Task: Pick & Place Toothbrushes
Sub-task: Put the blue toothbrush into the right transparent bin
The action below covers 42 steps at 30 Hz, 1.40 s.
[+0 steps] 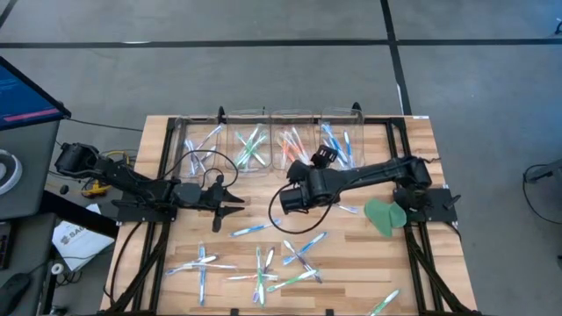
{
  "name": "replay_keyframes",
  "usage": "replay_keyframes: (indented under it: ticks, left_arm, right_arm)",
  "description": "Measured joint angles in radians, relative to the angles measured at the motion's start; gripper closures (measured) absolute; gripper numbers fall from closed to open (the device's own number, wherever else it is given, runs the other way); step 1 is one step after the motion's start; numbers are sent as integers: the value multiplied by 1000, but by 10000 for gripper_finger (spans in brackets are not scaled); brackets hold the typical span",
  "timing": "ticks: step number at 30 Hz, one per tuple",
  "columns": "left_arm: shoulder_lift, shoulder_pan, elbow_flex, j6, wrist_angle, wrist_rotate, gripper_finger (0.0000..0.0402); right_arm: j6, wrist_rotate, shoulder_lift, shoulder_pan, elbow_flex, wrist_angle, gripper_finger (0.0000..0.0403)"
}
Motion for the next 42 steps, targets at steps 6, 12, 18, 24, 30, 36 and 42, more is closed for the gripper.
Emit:
replay_keyframes:
  ticks: [6,12,18,24,30,36,42]
  left_arm:
    - [0,0,0,0,3,0,302]
    - [0,0,0,0,9,0,302]
    - [0,0,0,0,14,0,302]
    - [0,0,0,0,18,0,302]
    - [0,0,0,0,22,-1,302]
    - [0,0,0,0,24,-1,302]
    - [0,0,0,0,29,-1,302]
  right_arm:
    - [-10,41,0,31,0,0,218]
    - [-13,104,0,79,0,0,223]
    - [21,106,0,140,0,0,225]
    - [21,106,0,225,0,0,226]
    - [49,120,0,315,0,0,226]
    - [133,239,0,344,0,0,226]
    - [146,234,0,321,0,0,227]
